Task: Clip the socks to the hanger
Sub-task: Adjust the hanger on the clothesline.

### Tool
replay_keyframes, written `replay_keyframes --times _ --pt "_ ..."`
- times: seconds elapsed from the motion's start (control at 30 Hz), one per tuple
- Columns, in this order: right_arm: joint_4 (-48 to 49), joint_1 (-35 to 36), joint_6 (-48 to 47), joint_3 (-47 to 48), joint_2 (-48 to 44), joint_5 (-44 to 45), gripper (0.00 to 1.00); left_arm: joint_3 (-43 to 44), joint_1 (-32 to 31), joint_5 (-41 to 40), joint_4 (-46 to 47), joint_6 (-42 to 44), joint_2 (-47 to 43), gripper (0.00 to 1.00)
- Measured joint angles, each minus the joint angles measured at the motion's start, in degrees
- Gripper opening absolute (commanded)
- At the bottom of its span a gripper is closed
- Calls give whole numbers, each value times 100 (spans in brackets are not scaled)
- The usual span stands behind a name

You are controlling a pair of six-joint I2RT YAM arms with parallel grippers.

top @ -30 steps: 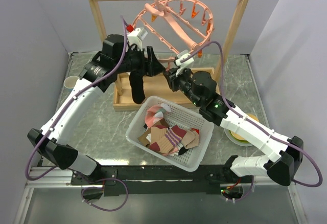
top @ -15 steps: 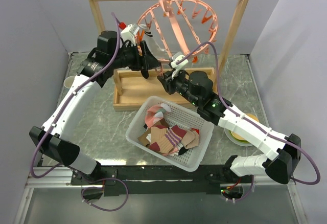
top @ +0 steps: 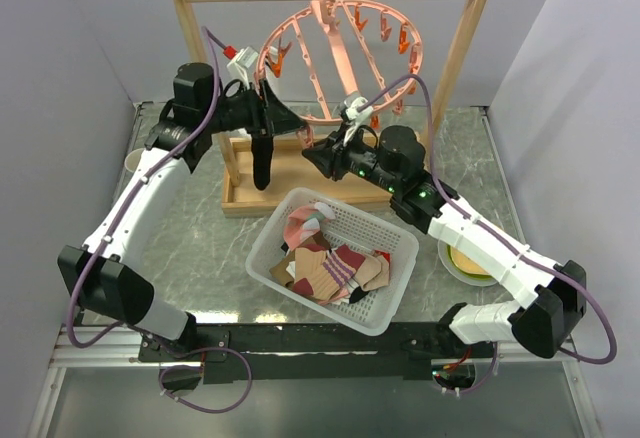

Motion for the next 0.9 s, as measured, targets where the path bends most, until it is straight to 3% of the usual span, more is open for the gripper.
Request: replay_keyframes --times 0.6,0.9 --pt "870 -723 1364 -44 267 -2035 0 -765 142 1217 1552 -599 -555 83" --pt "925 -785 1482 -50 267 -2221 0 -901 140 1360 761 -46 -905 78"
